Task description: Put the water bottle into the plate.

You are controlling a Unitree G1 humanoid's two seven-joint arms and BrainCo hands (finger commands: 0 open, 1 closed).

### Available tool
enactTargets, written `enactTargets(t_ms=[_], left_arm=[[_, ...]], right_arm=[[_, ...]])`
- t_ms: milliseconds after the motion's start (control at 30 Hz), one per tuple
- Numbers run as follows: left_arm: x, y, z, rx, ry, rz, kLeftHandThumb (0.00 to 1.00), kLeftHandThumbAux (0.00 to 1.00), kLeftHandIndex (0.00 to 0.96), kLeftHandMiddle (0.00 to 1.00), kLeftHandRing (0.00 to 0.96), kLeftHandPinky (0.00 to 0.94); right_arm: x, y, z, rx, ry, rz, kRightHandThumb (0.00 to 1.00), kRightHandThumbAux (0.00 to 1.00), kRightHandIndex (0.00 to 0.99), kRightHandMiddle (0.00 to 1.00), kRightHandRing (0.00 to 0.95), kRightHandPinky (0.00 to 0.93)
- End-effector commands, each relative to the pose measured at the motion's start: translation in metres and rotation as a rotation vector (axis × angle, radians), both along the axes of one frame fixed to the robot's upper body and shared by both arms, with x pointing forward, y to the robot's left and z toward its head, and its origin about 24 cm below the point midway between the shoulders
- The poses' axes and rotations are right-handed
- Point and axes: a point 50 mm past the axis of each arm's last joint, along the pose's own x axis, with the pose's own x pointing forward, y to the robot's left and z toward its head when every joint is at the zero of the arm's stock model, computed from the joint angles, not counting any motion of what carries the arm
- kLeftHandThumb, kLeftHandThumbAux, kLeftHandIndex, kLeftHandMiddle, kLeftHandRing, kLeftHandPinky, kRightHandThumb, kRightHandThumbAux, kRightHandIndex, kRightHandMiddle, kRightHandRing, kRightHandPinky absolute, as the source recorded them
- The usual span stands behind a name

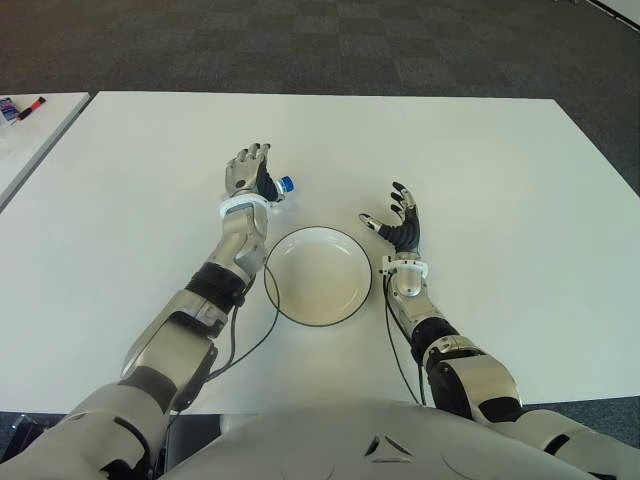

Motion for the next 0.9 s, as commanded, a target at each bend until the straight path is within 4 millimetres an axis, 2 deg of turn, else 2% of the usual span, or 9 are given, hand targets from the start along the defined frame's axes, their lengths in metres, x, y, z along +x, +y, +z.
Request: enactTargets(t_ms=[33, 300, 900], left_arm=[[0.002, 0.013, 0.001, 0.033, 0.032, 0.041, 0.000, 0.904, 0.000, 0.000, 0.000, 0.035], [0.000, 0.028, 0.002, 0.055, 0.043, 0.076, 0.000, 0.904, 0.000, 0.000, 0.000, 0.040], [-0.005, 0.037, 0.000, 0.044, 0.062, 0.114, 0.000, 0.906, 0.000, 0.000, 0.000, 0.037]], right_arm=[[-0.015, -0.001, -0.021, -0.016, 0.116, -0.009, 0.000, 0.921, 0.148, 0.128, 0.131, 0.173], [-0.015, -0.001, -0.021, -0.007, 0.109, -0.007, 0.000, 0.926, 0.143, 0.122, 0.127, 0.170], [-0.015, -0.002, -0.021, -0.010, 0.113, -0.002, 0.000, 0.918, 0.136, 0.117, 0.122, 0.166]])
